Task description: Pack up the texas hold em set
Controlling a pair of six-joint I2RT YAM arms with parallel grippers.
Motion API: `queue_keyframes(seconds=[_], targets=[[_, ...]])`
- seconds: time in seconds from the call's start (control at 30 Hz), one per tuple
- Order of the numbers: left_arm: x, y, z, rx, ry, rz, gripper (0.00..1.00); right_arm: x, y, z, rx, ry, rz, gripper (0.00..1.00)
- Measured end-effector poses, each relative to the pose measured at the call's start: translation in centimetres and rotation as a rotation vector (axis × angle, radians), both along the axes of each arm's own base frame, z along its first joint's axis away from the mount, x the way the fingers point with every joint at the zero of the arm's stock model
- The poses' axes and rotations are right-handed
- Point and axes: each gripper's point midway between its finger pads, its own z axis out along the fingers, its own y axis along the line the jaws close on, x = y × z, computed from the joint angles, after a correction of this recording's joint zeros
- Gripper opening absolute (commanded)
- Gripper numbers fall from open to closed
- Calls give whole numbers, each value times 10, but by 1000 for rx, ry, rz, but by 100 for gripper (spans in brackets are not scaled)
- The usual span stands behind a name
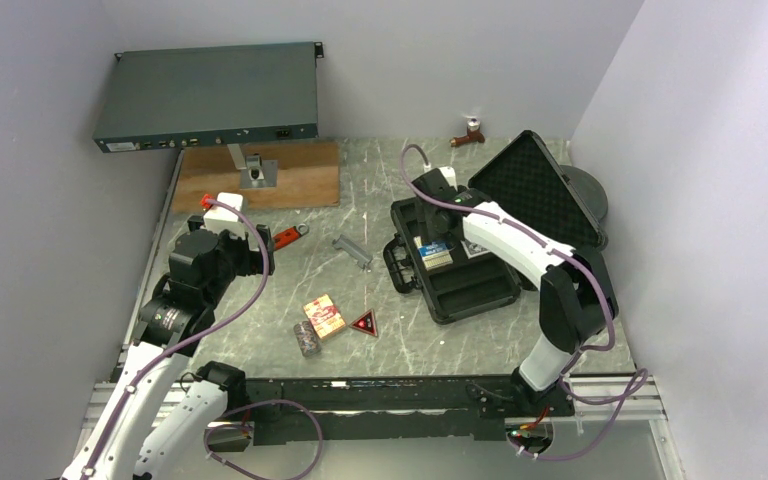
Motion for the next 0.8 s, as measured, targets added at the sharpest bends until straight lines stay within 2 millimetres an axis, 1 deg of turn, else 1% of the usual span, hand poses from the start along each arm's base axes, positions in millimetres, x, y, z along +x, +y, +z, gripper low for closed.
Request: queue_keyframes(seconds=[0.1, 0.17, 0.3, 0.43, 0.6, 0.8], targets=[[0, 0, 0, 0, 1, -1, 95, 3, -21, -8, -11, 24, -43, 30], [0, -1, 0, 0, 2, -3, 95, 6, -33, -10, -13, 29, -76, 30], [1, -1, -2, 1, 6, -4, 95, 13, -52, -10, -5, 30, -131, 30], [1, -2, -2, 0, 9, -8, 95, 17, -67, -14, 13, 39, -174, 30], [1, -3, -2, -2, 11, -15, 95, 19, -80, -17, 19, 47, -211, 30], [1, -4, -3, -2, 15, -17, 95, 22, -83, -23, 34, 55, -225, 30]])
